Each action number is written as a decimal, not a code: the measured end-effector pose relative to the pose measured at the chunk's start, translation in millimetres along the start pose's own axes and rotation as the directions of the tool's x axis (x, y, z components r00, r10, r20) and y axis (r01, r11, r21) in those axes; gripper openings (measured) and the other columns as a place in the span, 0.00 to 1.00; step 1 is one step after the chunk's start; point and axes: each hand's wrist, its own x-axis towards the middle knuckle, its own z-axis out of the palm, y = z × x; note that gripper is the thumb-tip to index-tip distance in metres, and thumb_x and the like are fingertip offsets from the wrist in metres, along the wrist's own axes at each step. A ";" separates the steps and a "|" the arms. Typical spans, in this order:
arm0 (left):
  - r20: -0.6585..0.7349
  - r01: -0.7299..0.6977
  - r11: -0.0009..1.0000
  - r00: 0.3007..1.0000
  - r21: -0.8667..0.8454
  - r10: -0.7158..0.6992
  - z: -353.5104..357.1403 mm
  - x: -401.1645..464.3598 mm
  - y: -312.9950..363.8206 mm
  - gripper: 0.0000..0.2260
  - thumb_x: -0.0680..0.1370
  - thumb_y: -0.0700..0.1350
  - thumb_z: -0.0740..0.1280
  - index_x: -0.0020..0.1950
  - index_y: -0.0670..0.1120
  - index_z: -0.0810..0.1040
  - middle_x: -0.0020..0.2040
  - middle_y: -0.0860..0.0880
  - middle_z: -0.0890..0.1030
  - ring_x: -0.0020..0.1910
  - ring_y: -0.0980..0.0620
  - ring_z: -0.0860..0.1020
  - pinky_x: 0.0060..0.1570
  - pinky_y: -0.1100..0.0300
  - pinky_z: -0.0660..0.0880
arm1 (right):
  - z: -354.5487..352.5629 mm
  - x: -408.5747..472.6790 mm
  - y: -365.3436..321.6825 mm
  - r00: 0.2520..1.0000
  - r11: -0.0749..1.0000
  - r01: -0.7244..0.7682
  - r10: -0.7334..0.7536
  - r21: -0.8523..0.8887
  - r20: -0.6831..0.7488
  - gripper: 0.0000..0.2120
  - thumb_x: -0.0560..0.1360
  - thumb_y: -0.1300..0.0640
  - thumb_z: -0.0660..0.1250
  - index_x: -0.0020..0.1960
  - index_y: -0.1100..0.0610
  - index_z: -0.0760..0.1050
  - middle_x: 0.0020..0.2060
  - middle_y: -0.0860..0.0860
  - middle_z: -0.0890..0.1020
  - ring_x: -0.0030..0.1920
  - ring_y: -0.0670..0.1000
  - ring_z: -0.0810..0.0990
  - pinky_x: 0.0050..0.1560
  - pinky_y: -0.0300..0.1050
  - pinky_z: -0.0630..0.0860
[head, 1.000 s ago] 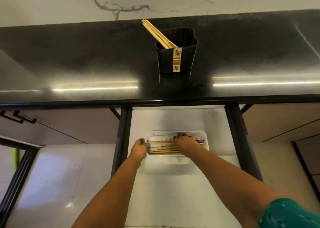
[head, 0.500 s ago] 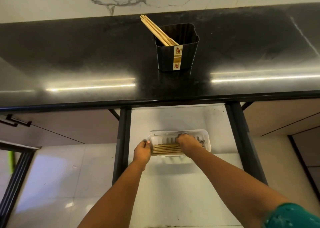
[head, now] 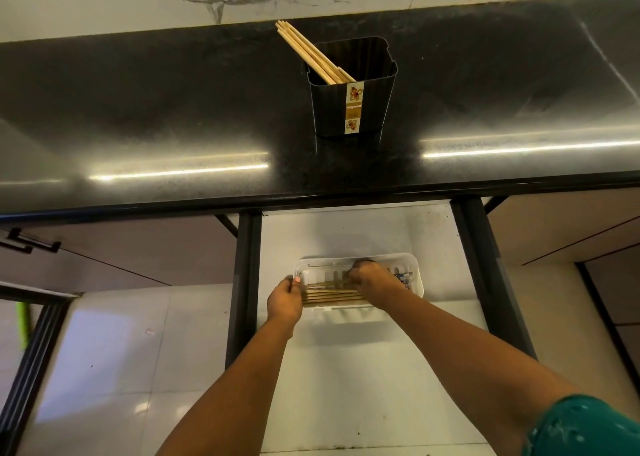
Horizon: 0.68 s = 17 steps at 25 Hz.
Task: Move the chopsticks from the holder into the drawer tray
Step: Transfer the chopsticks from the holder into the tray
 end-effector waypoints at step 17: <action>0.000 -0.050 0.999 0.999 0.010 0.050 0.9 6.6 -9.4 0.16 0.82 0.51 0.57 0.63 0.44 0.75 0.51 0.49 0.79 0.50 0.50 0.77 0.53 0.57 0.75 | 4.0 13.3 -16.8 0.999 0.989 0.019 -0.013 -0.149 0.042 0.15 0.78 0.63 0.64 0.64 0.61 0.75 0.59 0.59 0.79 0.59 0.60 0.79 0.62 0.54 0.76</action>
